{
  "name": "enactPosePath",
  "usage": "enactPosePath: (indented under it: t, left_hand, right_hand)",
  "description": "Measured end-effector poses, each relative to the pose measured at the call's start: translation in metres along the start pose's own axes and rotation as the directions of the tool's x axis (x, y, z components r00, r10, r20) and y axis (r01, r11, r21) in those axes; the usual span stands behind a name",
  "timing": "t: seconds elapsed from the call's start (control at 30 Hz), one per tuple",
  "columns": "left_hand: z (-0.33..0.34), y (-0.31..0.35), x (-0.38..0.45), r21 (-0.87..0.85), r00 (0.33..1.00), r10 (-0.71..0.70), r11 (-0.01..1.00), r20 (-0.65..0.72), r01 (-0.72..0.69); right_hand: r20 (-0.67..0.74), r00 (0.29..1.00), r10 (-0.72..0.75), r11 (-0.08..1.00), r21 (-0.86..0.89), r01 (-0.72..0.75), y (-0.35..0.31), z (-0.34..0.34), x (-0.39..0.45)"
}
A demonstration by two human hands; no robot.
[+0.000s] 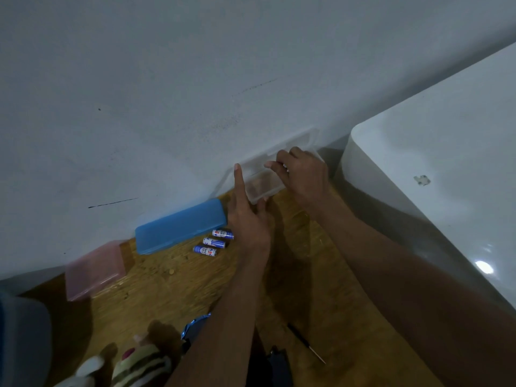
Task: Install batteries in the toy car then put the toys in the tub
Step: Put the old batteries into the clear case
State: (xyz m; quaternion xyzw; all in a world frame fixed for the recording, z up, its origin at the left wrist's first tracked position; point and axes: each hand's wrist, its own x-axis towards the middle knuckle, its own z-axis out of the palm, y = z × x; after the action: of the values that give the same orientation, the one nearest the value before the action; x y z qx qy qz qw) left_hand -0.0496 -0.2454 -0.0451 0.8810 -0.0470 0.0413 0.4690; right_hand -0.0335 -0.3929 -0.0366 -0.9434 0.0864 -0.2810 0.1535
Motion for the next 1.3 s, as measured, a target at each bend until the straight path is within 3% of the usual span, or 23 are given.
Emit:
enactPosePath:
  t: [0.2,0.37,0.5,0.73,1.07,1.23,1.3]
  left_hand:
    - [-0.002,0.001,0.003,-0.011,0.999,-0.029,1.0,0.021,0.029]
    - [-0.004,0.001,0.006,-0.008,0.999,-0.042,0.999,0.024,0.042]
    - [-0.005,0.002,0.006,0.01,0.998,-0.045,0.999,0.041,0.044]
    - [-0.009,0.002,0.009,0.043,0.997,-0.045,0.998,0.07,0.042]
    - [-0.01,0.005,0.009,0.046,0.995,-0.06,0.997,0.082,0.057]
    - [-0.01,0.007,0.009,0.03,0.993,-0.074,0.997,0.095,0.072]
    - [-0.011,0.009,0.008,0.024,0.992,-0.081,0.997,0.092,0.079]
  right_hand:
    - [-0.079,0.992,-0.101,0.995,0.01,0.102,0.005,0.024,0.0]
    - [0.002,0.999,-0.049,0.991,0.125,0.049,0.007,0.031,0.006]
    - [0.031,0.999,-0.03,0.998,0.053,0.028,0.007,0.028,0.003]
    - [0.049,0.99,0.134,0.991,-0.005,-0.134,-0.009,0.021,0.005]
    - [-0.086,0.99,0.113,0.993,0.033,-0.11,-0.004,0.02,0.0]
    - [-0.17,0.944,0.282,0.947,0.205,-0.246,-0.012,0.006,-0.002]
    - [-0.168,0.948,0.27,0.954,0.183,-0.239,-0.011,0.003,-0.001]
